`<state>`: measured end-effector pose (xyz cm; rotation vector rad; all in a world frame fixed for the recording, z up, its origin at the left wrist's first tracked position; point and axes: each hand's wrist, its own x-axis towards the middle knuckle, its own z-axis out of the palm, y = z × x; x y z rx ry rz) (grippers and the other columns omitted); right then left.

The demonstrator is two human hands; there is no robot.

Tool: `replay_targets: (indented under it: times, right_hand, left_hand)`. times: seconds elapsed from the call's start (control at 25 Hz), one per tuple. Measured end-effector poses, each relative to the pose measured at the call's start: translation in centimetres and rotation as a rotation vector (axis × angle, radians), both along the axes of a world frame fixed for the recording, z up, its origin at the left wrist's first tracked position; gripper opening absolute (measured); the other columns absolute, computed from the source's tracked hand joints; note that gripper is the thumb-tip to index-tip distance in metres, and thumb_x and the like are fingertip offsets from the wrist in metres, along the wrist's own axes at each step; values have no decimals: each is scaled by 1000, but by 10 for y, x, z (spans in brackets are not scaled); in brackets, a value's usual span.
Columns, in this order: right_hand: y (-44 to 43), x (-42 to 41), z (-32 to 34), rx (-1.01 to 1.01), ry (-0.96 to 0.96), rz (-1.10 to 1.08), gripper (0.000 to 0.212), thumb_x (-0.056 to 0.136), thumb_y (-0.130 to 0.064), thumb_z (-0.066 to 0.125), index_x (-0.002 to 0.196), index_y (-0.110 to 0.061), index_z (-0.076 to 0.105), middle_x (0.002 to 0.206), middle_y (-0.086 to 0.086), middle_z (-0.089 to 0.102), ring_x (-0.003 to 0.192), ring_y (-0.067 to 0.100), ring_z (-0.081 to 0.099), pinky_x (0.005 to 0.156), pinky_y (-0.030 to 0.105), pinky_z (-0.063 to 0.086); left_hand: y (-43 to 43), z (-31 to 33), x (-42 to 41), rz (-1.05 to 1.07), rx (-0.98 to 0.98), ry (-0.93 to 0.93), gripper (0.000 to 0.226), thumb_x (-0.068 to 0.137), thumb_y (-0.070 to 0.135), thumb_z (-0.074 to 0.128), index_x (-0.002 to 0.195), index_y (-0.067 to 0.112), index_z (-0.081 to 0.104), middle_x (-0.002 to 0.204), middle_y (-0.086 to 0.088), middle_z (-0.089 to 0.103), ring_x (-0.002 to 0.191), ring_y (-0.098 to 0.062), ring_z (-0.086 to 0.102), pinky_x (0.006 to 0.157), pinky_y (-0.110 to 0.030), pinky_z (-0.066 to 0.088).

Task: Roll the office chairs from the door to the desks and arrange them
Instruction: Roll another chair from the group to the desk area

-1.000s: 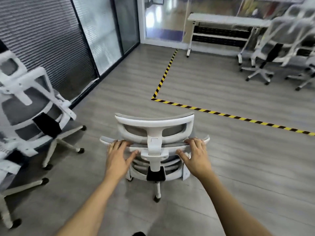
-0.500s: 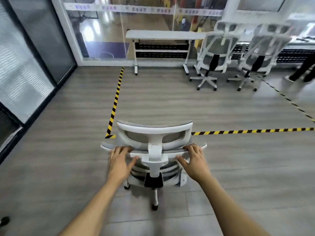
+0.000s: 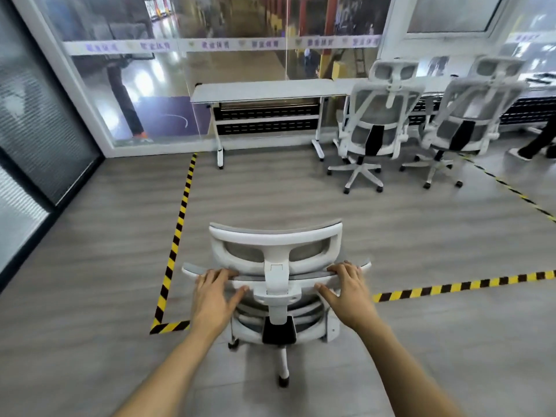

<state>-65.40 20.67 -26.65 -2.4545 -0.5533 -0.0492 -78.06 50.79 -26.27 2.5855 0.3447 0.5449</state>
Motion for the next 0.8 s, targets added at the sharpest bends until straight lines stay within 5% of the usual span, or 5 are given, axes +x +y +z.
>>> replay_targets:
  times: [0.6, 0.8]
  right_hand:
    - [185, 542, 12, 14, -22, -15, 54, 86, -59, 60, 118, -16, 61, 120, 0, 58, 124, 26, 47, 109, 44, 38]
    - [233, 711, 11, 52, -27, -1, 48, 88, -55, 60, 119, -19, 58, 121, -2, 54, 126, 22, 42, 109, 41, 37]
  left_hand:
    - [185, 11, 555, 26, -111, 33, 36, 82, 47, 73, 108, 23, 66, 111, -4, 63, 110, -28, 46, 97, -47, 42]
    - [234, 16, 718, 11, -97, -10, 43, 81, 59, 60, 108, 25, 67, 110, 2, 63, 110, -19, 45, 100, -45, 39]
